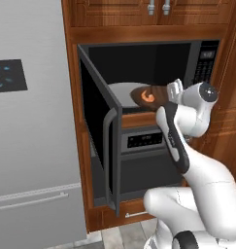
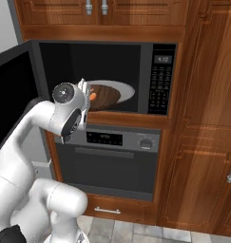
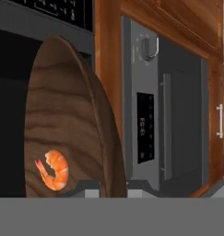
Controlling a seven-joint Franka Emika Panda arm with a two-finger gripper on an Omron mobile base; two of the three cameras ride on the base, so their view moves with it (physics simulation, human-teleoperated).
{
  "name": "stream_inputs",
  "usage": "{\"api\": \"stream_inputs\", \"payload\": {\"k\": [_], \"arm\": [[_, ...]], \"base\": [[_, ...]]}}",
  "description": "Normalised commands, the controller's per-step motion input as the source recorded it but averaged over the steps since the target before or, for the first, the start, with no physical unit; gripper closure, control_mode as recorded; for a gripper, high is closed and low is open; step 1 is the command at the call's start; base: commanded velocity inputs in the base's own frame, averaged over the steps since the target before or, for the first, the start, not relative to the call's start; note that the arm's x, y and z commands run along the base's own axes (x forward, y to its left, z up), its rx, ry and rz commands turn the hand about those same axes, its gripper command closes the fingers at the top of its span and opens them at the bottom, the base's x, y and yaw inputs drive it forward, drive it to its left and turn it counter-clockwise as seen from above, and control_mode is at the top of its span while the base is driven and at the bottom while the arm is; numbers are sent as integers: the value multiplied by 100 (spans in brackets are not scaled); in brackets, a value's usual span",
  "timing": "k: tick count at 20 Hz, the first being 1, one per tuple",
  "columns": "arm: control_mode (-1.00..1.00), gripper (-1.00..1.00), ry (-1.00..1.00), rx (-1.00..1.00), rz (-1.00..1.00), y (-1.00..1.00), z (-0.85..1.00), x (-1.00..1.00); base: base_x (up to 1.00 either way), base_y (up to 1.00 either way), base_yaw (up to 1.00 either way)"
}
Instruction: Remove the tangerine from the bowl and place it on the small plate. Then place the bowl with only the shrimp in the microwave, close the door, and press the start button to microwave the shrimp.
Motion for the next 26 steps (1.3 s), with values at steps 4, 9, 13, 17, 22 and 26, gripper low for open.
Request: {"api": "stream_inputs", "payload": {"k": [4,9,13,17,22,26], "arm": [[-100,100,2,0,0,10,0,80],[-100,100,0,0,0,16,-13,85],[-100,100,3,0,0,17,-22,78],[-100,100,8,0,1,4,-11,66],[-100,100,3,0,2,0,-15,46],[-100,100,2,0,2,0,-27,52]], "base": [[0,0,0],[0,0,0],[0,0,0],[0,0,0],[0,0,0],[0,0,0]]}}
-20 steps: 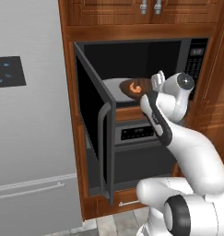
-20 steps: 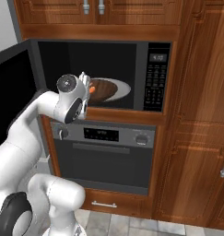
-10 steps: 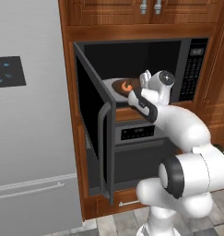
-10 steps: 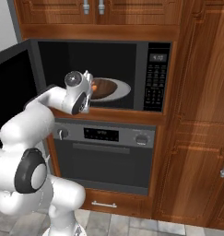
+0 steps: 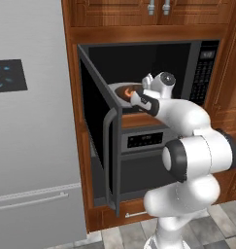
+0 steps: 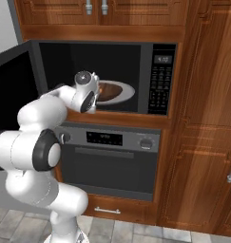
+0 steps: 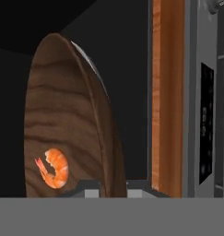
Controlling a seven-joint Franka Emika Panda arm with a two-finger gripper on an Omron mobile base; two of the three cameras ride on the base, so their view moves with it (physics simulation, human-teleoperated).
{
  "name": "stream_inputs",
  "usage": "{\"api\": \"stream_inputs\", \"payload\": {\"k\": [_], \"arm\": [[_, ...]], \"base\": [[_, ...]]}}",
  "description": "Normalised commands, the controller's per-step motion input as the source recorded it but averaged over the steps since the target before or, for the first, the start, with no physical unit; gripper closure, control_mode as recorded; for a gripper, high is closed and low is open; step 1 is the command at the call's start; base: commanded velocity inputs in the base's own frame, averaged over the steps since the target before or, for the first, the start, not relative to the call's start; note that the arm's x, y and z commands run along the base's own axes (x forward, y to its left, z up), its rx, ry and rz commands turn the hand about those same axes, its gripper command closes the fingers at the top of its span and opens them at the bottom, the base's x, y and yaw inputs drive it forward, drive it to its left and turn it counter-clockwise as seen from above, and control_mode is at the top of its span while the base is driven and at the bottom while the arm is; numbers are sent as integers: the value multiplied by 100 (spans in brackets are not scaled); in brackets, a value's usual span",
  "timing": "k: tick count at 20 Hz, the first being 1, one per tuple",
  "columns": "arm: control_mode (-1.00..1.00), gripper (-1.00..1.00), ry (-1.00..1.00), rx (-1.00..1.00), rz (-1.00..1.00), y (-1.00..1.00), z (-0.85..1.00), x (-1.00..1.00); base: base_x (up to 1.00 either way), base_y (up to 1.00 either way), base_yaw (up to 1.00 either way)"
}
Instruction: Remove the tangerine from the bowl and place it on the small plate. Then place the bowl with only the shrimp in the microwave, close the door, and press the start button to microwave the shrimp.
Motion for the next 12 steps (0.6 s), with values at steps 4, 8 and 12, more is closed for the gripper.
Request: {"api": "stream_inputs", "payload": {"k": [4,8,12], "arm": [[-100,100,3,0,1,0,-36,58],[-100,100,0,0,1,0,-31,51],[-100,100,3,0,1,0,-27,48]], "base": [[0,0,0],[0,0,0],[0,0,0]]}}
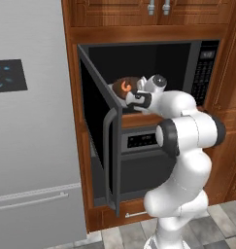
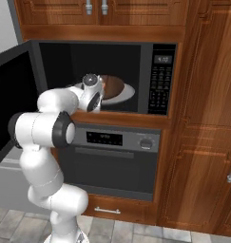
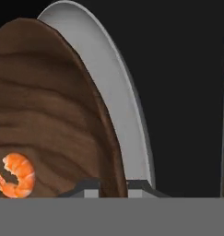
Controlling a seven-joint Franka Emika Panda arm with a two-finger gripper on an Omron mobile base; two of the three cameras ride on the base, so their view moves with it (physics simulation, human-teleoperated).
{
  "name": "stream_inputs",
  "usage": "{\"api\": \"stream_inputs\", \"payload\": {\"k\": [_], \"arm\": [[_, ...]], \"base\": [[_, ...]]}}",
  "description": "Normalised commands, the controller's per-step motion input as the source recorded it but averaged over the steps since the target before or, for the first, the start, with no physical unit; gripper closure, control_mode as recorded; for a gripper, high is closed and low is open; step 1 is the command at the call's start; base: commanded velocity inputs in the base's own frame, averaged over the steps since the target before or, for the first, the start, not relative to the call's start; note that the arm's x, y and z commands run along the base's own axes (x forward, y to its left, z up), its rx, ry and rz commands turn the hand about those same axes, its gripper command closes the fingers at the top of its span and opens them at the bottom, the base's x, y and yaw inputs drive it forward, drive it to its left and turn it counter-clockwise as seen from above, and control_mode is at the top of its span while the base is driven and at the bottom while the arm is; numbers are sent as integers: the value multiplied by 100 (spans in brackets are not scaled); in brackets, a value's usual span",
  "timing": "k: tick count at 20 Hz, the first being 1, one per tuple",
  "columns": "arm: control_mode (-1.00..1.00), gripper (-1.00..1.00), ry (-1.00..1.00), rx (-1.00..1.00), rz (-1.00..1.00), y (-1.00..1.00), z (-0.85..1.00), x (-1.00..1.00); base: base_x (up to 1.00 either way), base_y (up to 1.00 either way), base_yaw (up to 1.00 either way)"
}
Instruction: Remove the tangerine from the bowl and place it on the small plate. Then place the bowl with only the shrimp in the microwave, close the door, and press the start button to microwave the shrimp.
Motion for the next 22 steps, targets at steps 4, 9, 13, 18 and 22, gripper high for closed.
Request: {"api": "stream_inputs", "payload": {"k": [4,9,13,18,22], "arm": [[-100,-100,3,0,0,6,-16,41],[-100,-100,0,0,2,1,0,-3],[-100,-100,-1,0,-2,0,12,-16],[-100,-100,-12,0,-3,0,58,-69],[-100,-100,-16,0,0,-5,59,-93]], "base": [[0,0,0],[0,0,0],[0,0,0],[0,0,0],[0,0,0]]}}
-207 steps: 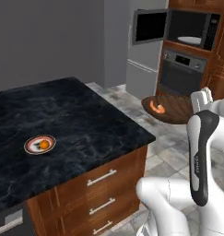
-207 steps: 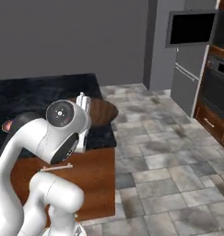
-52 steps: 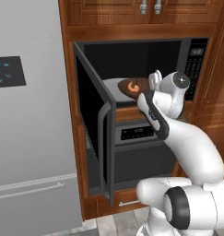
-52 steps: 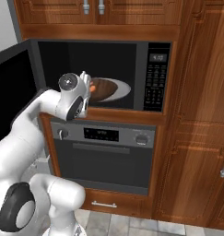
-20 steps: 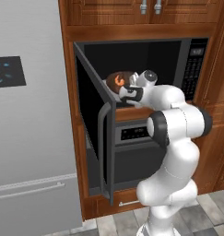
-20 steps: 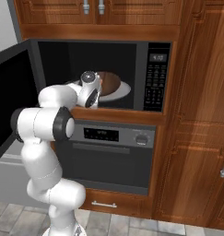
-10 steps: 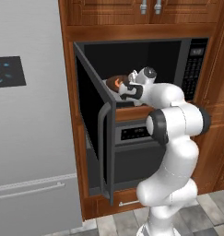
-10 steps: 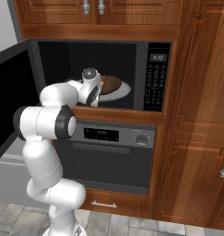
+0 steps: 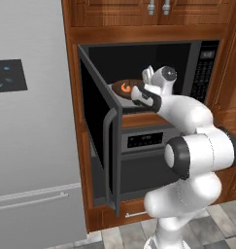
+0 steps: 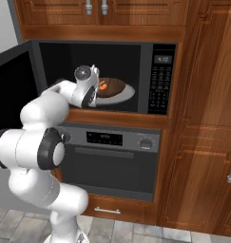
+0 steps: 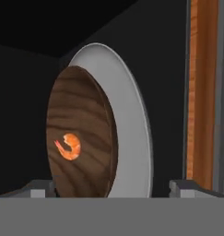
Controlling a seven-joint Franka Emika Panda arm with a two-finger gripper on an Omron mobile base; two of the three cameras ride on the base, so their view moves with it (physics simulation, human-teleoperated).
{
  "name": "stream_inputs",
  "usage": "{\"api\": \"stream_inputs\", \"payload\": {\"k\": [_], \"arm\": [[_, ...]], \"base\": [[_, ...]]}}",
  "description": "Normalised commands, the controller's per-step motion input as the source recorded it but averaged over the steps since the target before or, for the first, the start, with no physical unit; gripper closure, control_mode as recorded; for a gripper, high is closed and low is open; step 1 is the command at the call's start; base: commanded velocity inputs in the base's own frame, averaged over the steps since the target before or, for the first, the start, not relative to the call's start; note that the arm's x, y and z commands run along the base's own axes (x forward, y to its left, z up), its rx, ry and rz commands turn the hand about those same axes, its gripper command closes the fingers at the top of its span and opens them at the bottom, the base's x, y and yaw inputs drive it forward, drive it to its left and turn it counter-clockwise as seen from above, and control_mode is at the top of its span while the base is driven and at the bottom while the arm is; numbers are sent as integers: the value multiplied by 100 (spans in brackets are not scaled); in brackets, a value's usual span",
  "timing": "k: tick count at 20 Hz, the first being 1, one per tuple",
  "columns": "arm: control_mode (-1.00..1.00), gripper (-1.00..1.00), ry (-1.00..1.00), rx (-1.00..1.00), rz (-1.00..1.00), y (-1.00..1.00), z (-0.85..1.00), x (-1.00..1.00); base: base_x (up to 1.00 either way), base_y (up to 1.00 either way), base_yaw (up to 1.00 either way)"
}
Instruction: Remove the tangerine from the bowl and place it on the small plate. Then place the bowl with only the shrimp in the microwave, close the door, and press the start button to microwave the shrimp.
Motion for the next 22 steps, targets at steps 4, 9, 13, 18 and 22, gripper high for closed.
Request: {"api": "stream_inputs", "payload": {"k": [4,9,13,18,22], "arm": [[-100,-100,-6,0,0,-2,33,-100],[-100,-100,-2,-1,0,0,-9,-100],[-100,-100,-10,0,0,-1,-3,-100],[-100,-100,-5,-7,0,-2,56,-100],[-100,-100,0,-13,0,0,56,-100]], "base": [[0,0,0],[0,0,0],[0,0,0],[0,0,0],[0,0,0]]}}
